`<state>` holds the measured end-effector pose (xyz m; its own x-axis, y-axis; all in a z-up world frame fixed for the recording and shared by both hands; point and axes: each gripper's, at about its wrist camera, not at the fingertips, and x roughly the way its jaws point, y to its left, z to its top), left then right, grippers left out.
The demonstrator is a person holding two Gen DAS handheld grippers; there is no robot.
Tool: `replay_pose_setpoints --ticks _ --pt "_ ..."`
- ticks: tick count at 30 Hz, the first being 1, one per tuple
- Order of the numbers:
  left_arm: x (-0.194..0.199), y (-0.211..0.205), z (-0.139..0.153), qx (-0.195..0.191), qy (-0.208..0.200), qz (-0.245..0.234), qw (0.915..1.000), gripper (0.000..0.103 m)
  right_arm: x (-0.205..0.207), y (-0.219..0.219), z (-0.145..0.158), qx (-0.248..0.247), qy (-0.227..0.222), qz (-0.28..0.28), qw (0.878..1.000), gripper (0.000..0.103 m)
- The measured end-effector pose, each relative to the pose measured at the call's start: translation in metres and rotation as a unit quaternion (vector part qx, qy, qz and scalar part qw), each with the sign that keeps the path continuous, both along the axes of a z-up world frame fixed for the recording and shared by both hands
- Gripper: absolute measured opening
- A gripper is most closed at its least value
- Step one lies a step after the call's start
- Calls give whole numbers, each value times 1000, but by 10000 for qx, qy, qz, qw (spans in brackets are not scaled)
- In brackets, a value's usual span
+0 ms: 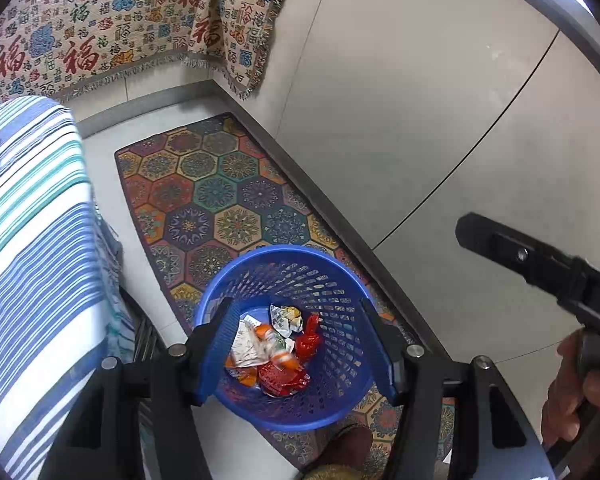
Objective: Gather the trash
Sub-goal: 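Move both tools back toward the table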
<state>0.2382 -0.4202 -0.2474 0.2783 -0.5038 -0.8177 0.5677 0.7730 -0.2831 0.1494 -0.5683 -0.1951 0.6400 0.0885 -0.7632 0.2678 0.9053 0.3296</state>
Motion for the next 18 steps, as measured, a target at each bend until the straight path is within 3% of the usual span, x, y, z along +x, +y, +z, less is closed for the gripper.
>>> replay_pose_setpoints --ticks 4,8,14,18 --pt "-18 21 18 -26 -140 27 9999 61 2 7 7 -114 -80 31 9999 58" --pt "-44 71 49 -352 -274 127 9989 61 4 26 18 -395 -242 196 9987 62" --pt "-58 170 51 251 -666 843 9939 64 20 96 21 -648 -332 957 9927 62" --pt "-49 243 39 785 -807 1671 9795 64 35 170 12 -706 -284 1753 9816 62"
